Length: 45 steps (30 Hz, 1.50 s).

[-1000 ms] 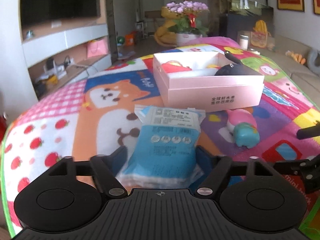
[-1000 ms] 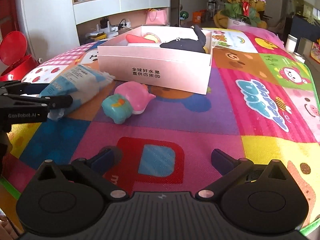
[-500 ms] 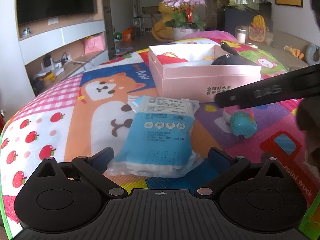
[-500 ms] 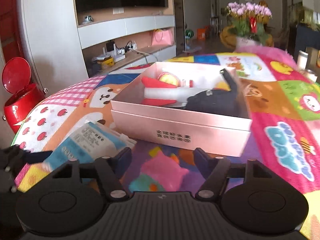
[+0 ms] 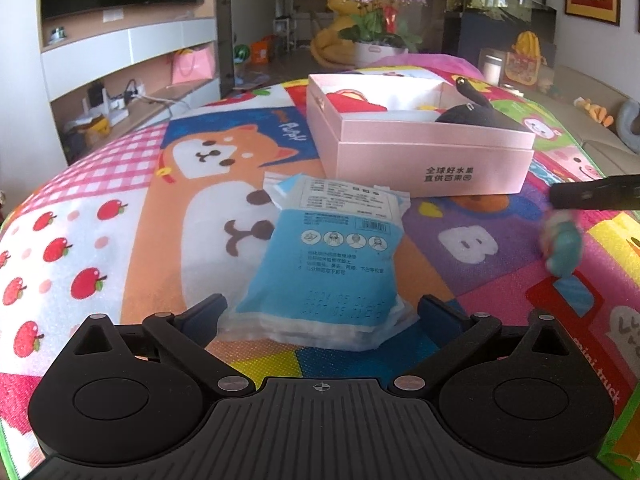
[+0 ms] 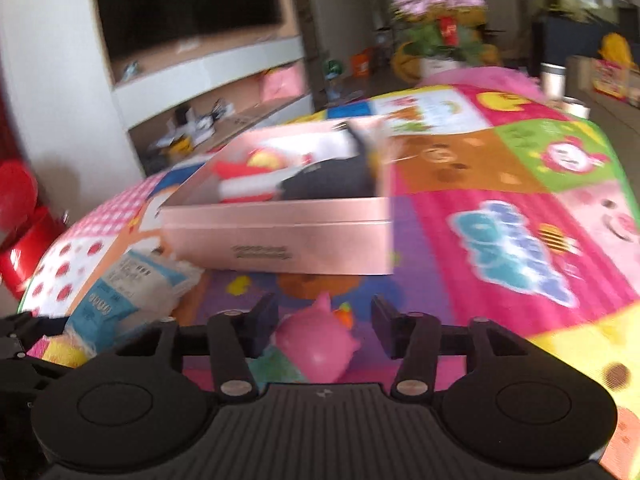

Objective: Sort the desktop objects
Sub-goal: 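Grasp the wipes pack with the left tool while right grasps the pink pig toy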

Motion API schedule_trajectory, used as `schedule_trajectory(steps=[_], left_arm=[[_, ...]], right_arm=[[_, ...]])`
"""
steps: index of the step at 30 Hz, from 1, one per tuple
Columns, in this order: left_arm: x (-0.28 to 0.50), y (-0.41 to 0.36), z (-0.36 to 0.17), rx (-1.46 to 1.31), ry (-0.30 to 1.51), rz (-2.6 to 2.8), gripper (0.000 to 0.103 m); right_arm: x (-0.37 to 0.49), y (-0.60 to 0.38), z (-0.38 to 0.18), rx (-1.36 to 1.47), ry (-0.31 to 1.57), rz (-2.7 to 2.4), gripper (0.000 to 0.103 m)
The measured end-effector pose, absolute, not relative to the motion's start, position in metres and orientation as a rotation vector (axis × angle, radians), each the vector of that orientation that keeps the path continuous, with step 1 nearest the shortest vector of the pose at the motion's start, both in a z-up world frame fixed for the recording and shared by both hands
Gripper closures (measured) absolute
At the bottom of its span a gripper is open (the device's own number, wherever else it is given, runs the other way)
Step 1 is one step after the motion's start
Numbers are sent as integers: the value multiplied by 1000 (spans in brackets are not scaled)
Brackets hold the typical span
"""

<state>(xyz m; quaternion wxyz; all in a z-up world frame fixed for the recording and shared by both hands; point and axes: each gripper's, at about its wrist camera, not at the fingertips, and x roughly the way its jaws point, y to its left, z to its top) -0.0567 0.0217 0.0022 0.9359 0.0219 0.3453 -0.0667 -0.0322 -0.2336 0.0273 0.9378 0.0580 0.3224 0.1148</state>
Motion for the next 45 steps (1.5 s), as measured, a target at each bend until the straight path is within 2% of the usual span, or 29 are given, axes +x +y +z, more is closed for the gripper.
schedule_trajectory(steps=[11, 16, 26, 32, 36, 41, 45], left_arm=[[-56, 19, 2, 59, 714, -121, 0], [-55, 18, 1, 67, 717, -115, 0], [-55, 17, 1, 70, 718, -114, 0], [-55, 17, 1, 69, 718, -115, 0], [-54, 17, 0, 68, 720, -115, 0], [-55, 17, 0, 69, 719, -115, 0], [-54, 17, 0, 69, 719, -115, 0]], right_arm=[[-66, -275, 25, 97, 641, 110, 25], [-79, -274, 22, 21, 632, 96, 20], [-96, -271, 19, -57, 632, 199, 19], [-98, -248, 11, -123, 647, 249, 30], [-96, -244, 6, -165, 657, 234, 30], [-100, -242, 13, -216, 593, 272, 21], [-85, -235, 10, -280, 585, 314, 21]])
